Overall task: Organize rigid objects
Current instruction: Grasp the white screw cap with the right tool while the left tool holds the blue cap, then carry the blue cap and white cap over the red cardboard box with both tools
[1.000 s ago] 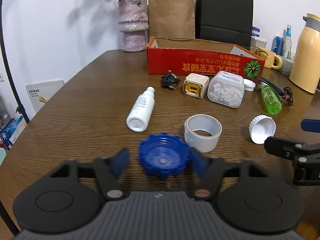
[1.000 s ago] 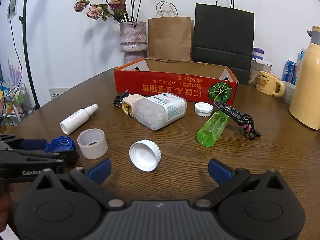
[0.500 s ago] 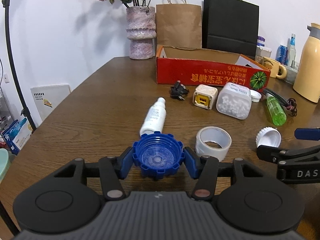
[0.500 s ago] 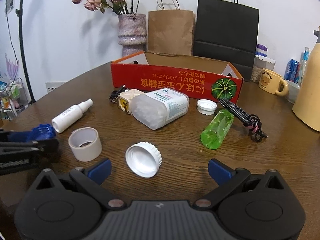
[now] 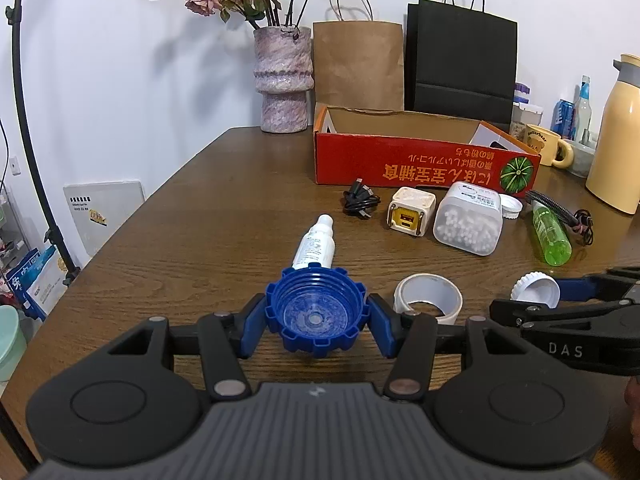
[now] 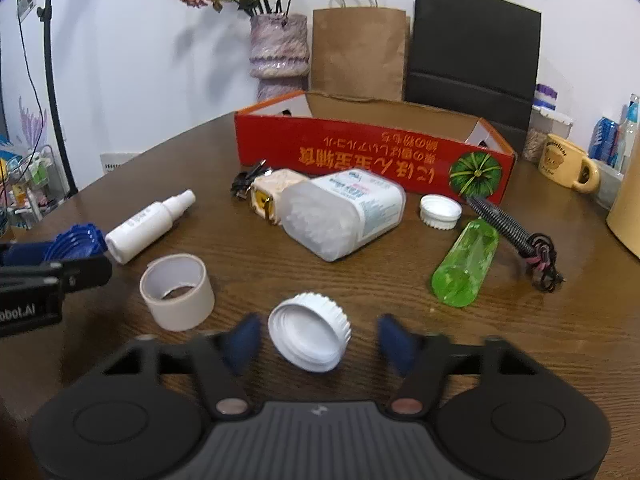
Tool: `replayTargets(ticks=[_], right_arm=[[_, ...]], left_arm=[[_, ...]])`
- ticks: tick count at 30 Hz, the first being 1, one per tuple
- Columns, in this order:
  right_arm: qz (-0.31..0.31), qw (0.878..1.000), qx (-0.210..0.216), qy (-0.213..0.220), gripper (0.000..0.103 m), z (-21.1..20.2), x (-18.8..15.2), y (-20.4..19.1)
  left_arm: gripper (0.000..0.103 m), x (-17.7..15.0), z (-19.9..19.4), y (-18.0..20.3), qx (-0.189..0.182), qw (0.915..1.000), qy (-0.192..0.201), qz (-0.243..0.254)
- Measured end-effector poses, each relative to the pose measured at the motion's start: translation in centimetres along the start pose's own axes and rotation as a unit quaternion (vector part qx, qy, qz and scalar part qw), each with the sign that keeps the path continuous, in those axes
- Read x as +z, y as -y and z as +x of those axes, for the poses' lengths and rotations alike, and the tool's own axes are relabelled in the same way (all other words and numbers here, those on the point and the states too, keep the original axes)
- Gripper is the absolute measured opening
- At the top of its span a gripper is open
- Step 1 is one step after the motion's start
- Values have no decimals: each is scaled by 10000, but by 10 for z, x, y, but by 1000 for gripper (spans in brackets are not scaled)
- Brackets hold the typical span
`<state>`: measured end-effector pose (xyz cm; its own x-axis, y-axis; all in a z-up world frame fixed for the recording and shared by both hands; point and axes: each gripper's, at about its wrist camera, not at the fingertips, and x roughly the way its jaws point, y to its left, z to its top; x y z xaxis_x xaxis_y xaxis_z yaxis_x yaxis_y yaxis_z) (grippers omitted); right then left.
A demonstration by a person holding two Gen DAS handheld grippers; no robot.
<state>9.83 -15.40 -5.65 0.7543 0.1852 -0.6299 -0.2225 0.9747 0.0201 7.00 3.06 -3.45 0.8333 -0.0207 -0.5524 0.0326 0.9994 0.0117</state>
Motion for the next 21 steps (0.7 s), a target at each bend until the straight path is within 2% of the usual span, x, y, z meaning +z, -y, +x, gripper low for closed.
replayTargets(ticks=[1, 2, 13, 21], right_arm=[[-13, 10000, 2, 11, 42, 0, 0, 0], [-29, 10000, -3, 22, 40, -1, 0, -1], [-15, 9998, 126, 150, 40, -9, 0, 0], [29, 9991, 88, 414, 40, -20, 10, 6]], left_arm=[[55, 0, 0, 0, -4, 10000, 5, 1], [55, 1, 0, 0, -13, 10000, 11, 3], [55, 9, -3, 2, -25, 9999, 108, 2], [55, 24, -6, 10, -81, 9996, 277, 81]])
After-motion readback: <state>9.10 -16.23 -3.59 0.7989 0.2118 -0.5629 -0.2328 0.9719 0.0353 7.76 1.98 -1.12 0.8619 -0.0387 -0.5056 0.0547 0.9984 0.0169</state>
